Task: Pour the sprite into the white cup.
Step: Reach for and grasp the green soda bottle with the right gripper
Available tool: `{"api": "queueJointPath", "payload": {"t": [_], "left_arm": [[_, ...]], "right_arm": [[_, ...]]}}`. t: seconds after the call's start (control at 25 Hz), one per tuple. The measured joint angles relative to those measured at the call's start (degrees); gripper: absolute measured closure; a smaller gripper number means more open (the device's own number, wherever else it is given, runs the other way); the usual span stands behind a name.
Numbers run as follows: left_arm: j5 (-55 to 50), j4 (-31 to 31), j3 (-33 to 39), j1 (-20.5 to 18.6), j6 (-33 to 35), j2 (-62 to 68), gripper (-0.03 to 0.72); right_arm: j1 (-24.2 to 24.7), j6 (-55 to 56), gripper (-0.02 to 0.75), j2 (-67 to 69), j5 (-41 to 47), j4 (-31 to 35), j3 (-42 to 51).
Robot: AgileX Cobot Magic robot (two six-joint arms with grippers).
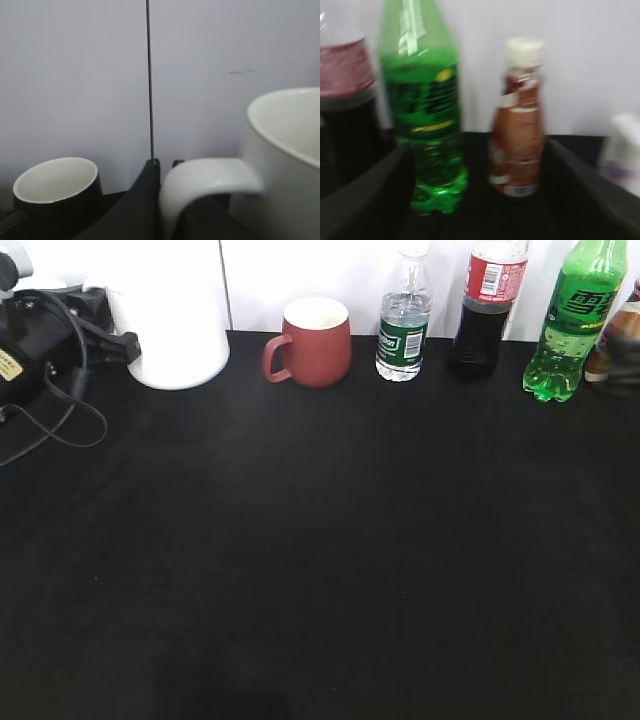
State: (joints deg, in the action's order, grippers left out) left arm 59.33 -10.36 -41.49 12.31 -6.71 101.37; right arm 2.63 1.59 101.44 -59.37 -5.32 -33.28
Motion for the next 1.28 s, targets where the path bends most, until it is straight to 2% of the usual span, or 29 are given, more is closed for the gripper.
{"api": "queueJointPath", "payload": {"t": [0.12,0.2,0.32,0.68,1.08,1.24,1.28], "left_arm": [[0.0,-0.02,0.0,0.0,0.05,0.0,0.646],[0.0,-0.02,0.0,0.0,0.05,0.0,0.646],[0.0,-0.07,0.0,0.0,0.16,0.0,0.646],[0.0,-0.26,0.0,0.0,0.22,0.0,0.646],[-0.05,-0.48,0.0,0.0,0.22,0.0,0.647],[-0.05,-0.48,0.0,0.0,0.22,0.0,0.647],[-0.05,-0.48,0.0,0.0,0.22,0.0,0.647]], "right_arm": [[-3.71,0.0,0.152,5.39,1.02,3.12,-4.76],[-3.91,0.0,0.144,8.33,2.98,3.51,-8.05],[-3.91,0.0,0.069,11.55,3.8,2.37,-11.84],[-3.91,0.06,0.069,22.18,6.9,3.29,-23.38],[-3.99,1.92,0.116,27.41,7.51,3.85,-30.02],[-3.98,1.92,0.236,27.41,7.22,2.43,-30.49],[-3.98,1.92,0.237,27.41,7.06,1.71,-30.52]]}}
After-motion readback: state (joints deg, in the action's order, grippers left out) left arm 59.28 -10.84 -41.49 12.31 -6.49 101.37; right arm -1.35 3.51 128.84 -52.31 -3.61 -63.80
